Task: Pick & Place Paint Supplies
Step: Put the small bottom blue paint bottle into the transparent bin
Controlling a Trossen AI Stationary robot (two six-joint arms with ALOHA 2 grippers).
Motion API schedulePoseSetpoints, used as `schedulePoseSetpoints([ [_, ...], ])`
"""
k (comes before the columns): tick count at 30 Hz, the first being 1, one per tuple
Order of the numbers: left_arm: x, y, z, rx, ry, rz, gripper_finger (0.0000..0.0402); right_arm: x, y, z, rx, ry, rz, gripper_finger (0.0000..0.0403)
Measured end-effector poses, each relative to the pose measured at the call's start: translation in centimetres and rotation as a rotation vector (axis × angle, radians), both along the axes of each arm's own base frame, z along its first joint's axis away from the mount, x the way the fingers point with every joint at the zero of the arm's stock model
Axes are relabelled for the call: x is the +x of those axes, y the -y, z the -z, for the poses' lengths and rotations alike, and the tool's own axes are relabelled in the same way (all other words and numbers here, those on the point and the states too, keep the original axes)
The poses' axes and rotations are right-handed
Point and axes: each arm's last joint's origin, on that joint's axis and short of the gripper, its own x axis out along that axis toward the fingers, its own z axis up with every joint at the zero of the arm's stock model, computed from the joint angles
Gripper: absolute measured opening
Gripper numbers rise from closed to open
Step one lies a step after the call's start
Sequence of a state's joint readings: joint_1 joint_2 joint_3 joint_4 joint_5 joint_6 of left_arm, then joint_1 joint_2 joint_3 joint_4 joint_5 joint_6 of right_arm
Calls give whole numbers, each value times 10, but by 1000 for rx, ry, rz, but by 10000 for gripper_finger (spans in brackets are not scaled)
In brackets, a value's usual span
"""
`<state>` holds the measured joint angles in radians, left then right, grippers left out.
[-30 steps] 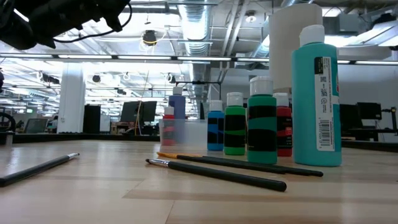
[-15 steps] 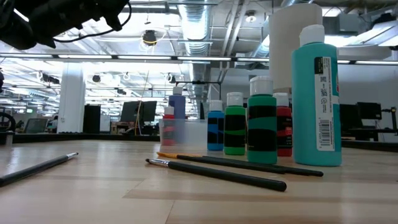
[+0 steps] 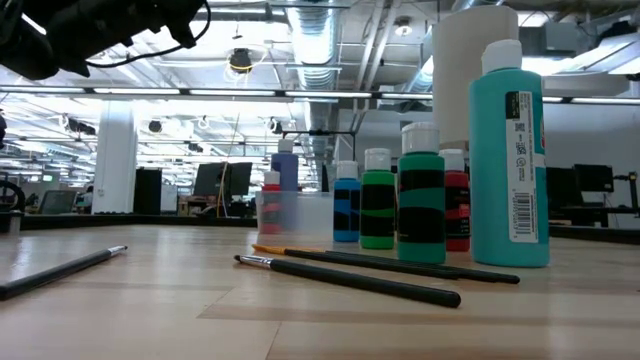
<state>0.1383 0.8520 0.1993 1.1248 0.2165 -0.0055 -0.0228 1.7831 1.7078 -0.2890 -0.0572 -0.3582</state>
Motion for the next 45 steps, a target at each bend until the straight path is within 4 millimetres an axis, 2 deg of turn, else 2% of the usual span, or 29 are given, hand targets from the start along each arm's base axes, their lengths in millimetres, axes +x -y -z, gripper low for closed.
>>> schedulePoseSetpoints([
  [4, 0, 0, 0, 0, -1, -1, 112, 3, 0, 8, 5, -32, 2, 271],
  [12, 0, 0, 0, 1, -1, -2, 112, -2, -1, 1, 7, -22, 2, 271],
  [19, 0, 0, 0, 1, -2, -3, 112, -1, -12, 0, -7, -8, -32, 264],
  [32, 0, 0, 0, 1, -2, 2, 112, -4, -17, -7, -25, 33, -52, 195],
  [37, 0, 1, 0, 6, -5, 12, 112, -4, -16, -7, -32, 33, -52, 154],
  [45, 0, 1, 0, 5, -3, 10, 112, -4, -11, -7, -33, 30, -38, 112],
])
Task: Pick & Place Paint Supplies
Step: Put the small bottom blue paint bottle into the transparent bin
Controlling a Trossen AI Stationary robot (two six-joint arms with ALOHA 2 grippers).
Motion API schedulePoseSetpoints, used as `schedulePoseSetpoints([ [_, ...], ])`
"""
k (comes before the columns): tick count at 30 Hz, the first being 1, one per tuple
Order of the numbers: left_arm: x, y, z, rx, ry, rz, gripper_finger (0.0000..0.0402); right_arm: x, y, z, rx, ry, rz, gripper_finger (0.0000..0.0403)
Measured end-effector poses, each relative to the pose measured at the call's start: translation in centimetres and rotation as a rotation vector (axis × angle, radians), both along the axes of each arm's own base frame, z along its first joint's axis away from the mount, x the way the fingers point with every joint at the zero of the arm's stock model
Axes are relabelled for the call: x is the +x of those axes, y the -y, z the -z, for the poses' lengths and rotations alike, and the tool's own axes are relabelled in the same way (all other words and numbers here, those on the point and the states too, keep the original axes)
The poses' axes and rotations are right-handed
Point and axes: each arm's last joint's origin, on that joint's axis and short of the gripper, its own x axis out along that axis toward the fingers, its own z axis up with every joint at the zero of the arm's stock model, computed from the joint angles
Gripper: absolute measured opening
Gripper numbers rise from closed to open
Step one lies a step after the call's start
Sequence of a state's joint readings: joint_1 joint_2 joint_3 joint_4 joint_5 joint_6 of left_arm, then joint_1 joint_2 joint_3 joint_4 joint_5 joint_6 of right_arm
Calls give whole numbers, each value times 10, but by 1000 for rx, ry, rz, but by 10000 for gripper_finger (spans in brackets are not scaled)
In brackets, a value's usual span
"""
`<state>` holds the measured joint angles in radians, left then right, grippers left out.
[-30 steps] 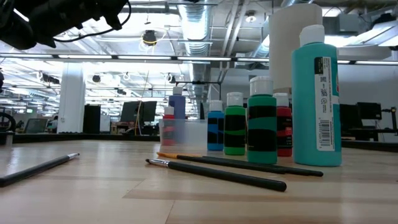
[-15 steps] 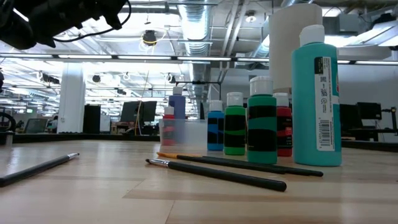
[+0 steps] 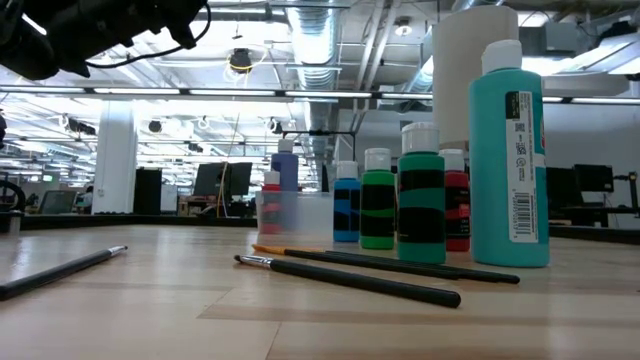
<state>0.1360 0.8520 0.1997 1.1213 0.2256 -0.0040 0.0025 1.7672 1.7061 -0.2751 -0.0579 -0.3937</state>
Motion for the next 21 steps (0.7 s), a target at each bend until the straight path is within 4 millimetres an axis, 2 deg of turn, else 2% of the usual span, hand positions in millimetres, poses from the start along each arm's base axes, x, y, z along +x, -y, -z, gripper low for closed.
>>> schedulePoseSetpoints([
  [5, 0, 0, 0, -5, -1, 4, 117, 0, 1, 0, -10, -4, 8, 111],
  [8, 0, 0, 0, -28, -2, 5, 138, 0, 2, 1, -10, -6, 12, 111],
  [17, 3, -1, 5, -94, -70, 27, 271, -21, 10, -15, -51, -33, 69, 111],
  [19, 4, -1, 9, -118, -110, 25, 292, -29, 15, -19, -70, -56, 126, 111],
  [21, 6, -1, 14, -137, -175, 45, 305, -39, 27, -23, -119, -93, 261, 111],
])
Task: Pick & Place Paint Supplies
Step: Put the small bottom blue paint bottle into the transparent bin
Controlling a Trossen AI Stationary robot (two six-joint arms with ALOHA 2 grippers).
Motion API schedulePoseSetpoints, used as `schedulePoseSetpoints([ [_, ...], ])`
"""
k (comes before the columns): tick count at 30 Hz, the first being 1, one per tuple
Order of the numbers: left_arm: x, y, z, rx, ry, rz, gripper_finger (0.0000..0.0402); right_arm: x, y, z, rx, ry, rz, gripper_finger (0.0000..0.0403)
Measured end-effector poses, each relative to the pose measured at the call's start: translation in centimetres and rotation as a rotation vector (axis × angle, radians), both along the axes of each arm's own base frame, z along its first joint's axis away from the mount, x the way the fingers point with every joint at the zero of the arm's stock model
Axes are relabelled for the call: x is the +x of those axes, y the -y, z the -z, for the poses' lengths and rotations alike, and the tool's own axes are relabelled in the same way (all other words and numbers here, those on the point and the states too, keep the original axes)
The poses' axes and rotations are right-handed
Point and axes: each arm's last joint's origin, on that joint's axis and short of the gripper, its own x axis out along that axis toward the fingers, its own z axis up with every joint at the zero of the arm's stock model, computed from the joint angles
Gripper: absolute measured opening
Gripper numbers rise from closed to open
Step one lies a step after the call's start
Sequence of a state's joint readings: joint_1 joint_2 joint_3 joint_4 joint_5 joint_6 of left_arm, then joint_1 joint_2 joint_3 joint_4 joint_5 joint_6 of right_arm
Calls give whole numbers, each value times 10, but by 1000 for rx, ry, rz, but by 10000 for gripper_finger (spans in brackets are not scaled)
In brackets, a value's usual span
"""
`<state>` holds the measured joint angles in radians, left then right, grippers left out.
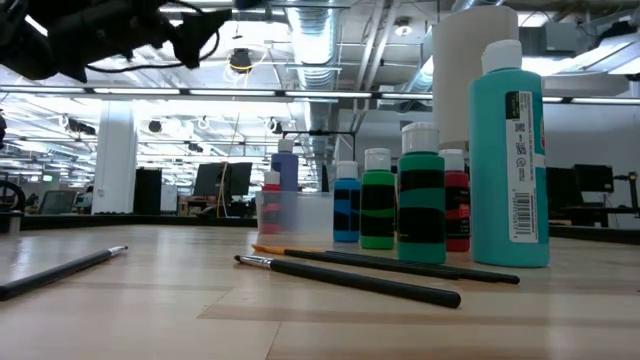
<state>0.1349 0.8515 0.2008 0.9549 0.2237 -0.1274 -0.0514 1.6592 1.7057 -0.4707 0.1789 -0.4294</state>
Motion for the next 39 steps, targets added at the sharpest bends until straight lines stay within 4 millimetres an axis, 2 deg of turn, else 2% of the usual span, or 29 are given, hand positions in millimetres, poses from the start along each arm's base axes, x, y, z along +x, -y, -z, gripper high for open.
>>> schedulePoseSetpoints([
  [3, 3, 0, 10, -24, -111, 5, 311, -13, 25, 2, -50, -86, 187, 111],
  [7, 4, -1, 21, -45, -223, -15, 304, -26, 61, 14, 20, -201, 322, 111],
  [12, 4, -2, 31, -62, -318, -41, 287, -27, 101, 47, 95, -386, 430, 111],
  [15, 4, -3, 34, -68, -349, -63, 276, -24, 118, 67, 121, -471, 463, 111],
  [19, 4, -3, 34, -68, -351, -67, 261, -10, 130, 96, 172, -569, 437, 111],
  [29, -2, -3, 33, -65, -361, -83, 208, 33, 144, 124, 158, -738, 388, 111],
  [35, -30, 0, 17, -30, -154, -107, 141, 45, 151, 136, 161, -816, 379, 111],
  [39, -55, 1, 19, 1, -6, -216, 86, 50, 152, 140, 153, -824, 363, 111],
])
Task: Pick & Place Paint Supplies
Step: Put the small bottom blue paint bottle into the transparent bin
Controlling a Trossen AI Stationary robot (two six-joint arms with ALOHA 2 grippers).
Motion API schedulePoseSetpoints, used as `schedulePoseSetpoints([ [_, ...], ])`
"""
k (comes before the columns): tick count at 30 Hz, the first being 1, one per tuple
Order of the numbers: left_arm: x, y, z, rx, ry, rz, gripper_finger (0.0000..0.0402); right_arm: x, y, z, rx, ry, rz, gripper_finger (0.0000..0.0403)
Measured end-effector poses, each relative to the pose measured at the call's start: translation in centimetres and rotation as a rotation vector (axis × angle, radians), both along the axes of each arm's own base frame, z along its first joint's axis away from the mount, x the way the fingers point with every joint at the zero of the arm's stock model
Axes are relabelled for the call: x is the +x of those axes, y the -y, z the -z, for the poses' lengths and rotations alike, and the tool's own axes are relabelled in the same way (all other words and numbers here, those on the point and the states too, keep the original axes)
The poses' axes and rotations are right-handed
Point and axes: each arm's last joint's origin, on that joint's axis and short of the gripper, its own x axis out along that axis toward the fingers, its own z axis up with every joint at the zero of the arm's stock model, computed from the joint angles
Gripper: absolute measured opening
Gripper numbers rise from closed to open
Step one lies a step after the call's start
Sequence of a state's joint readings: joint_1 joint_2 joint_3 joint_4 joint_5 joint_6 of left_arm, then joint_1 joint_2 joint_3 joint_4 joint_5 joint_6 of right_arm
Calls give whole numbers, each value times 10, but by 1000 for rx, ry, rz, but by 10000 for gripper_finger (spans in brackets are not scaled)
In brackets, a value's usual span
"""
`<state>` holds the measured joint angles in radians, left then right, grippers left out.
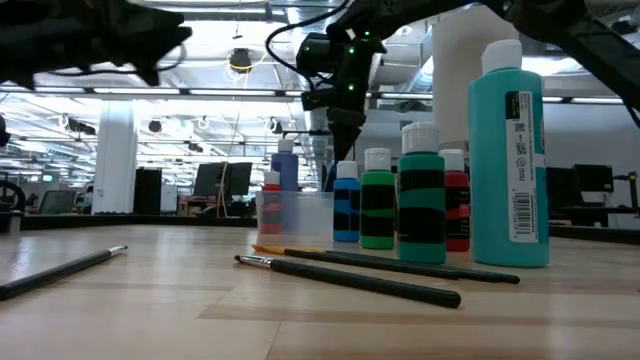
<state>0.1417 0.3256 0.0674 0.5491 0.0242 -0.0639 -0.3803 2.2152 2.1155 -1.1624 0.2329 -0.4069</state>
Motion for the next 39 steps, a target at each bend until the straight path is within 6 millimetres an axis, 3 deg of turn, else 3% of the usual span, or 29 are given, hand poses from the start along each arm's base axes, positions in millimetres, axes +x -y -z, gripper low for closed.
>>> schedulePoseSetpoints([
  [7, -22, 0, 7, 10, 107, -108, 5, -2, 3, 0, 11, -11, -11, 111],
  [19, -20, 0, 10, 9, 77, -108, 1, 4, 13, 39, 83, -98, 1, 111],
  [39, -19, 0, 9, 10, 79, -108, 2, -2, 17, 42, 87, -161, 14, 111],
])
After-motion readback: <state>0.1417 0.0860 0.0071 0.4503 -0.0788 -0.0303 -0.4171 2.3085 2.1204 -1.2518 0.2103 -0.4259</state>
